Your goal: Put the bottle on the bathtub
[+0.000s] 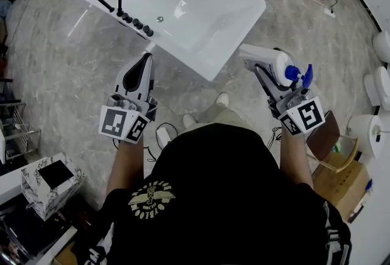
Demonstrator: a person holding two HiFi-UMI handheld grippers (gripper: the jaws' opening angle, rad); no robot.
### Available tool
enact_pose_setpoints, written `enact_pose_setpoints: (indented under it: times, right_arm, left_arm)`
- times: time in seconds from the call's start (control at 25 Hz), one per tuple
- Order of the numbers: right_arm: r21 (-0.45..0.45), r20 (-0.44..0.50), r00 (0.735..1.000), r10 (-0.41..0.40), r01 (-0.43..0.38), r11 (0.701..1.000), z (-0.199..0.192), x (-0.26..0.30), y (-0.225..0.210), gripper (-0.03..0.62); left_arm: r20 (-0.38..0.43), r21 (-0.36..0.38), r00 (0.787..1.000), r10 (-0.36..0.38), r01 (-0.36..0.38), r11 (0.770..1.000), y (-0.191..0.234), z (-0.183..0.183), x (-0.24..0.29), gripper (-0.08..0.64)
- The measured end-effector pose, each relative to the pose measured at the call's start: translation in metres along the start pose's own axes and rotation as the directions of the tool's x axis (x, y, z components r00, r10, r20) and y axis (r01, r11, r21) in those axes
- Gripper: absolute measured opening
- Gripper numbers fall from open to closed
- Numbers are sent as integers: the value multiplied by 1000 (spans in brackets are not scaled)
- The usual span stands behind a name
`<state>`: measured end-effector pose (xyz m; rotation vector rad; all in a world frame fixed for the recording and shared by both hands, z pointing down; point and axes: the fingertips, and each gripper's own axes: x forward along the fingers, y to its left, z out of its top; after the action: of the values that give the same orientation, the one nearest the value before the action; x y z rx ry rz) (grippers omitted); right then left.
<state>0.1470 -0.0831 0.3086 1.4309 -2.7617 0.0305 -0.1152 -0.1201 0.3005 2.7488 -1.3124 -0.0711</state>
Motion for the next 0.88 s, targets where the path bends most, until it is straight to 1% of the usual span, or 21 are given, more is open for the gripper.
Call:
enact_pose_setpoints:
  times: [0.24, 0.44, 0.56, 0.76, 0.88]
  right_arm:
    - [31, -26, 999, 36, -35, 999, -13, 6, -42, 264]
    - [33, -13, 996, 92, -91, 995, -12, 26, -77, 264]
    - [37, 1, 989, 145, -145, 989, -14, 39, -93, 264]
    - [51, 16, 975, 222, -222, 974, -23, 63, -119, 264]
    - [71, 12, 967, 255, -255, 964, -29, 79, -118, 264]
  left_arm:
    - [-29, -9, 999, 45, -46, 999, -7, -10, 39, 8]
    - [-26, 3, 996, 89, -89, 996, -8, -6, 71, 8]
    - [-28, 21, 991, 132, -132, 991, -10, -4, 85, 8]
    - [-28, 73, 980, 199, -197, 978, -14, 2, 104, 8]
    - [-32, 82, 972, 235, -231, 969, -10, 4, 98, 8]
